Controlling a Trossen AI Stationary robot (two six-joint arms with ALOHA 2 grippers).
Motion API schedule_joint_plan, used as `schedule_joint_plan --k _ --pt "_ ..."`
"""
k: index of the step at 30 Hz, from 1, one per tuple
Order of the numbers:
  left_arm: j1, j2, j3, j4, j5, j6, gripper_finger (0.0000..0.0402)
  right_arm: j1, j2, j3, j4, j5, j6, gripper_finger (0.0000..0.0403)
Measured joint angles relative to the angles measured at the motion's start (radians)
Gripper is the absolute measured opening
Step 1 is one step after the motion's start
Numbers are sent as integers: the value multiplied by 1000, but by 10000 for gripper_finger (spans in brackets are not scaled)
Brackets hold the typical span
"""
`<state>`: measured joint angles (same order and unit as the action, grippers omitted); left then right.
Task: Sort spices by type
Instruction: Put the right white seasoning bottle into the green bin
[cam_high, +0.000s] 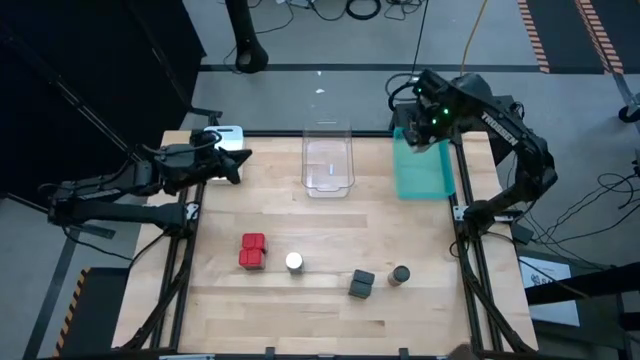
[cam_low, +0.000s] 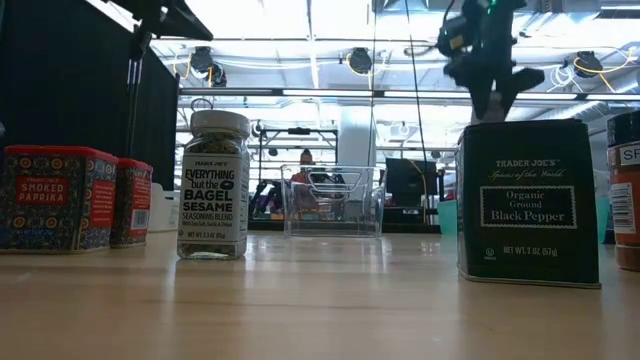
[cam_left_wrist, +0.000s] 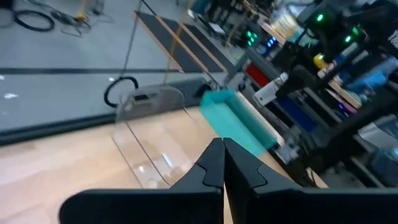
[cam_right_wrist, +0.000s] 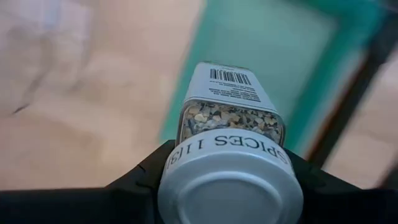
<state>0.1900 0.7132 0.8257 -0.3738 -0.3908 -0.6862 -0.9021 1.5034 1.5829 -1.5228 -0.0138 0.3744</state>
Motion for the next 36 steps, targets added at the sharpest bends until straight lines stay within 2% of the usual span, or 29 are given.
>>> schedule_joint_plan --k 7,14,23,36 --pt "81 0 0 13 -4 67 4 -114 162 0 140 12 -62 173" --pt "127 0 0 14 -4 77 4 -137 316 -2 192 -46 -69 173" --pt "133 0 0 14 -4 93 4 -130 334 -10 265 -36 -46 173" --pt "137 0 0 13 -7 100 4 -130 334 -153 342 -36 -19 173"
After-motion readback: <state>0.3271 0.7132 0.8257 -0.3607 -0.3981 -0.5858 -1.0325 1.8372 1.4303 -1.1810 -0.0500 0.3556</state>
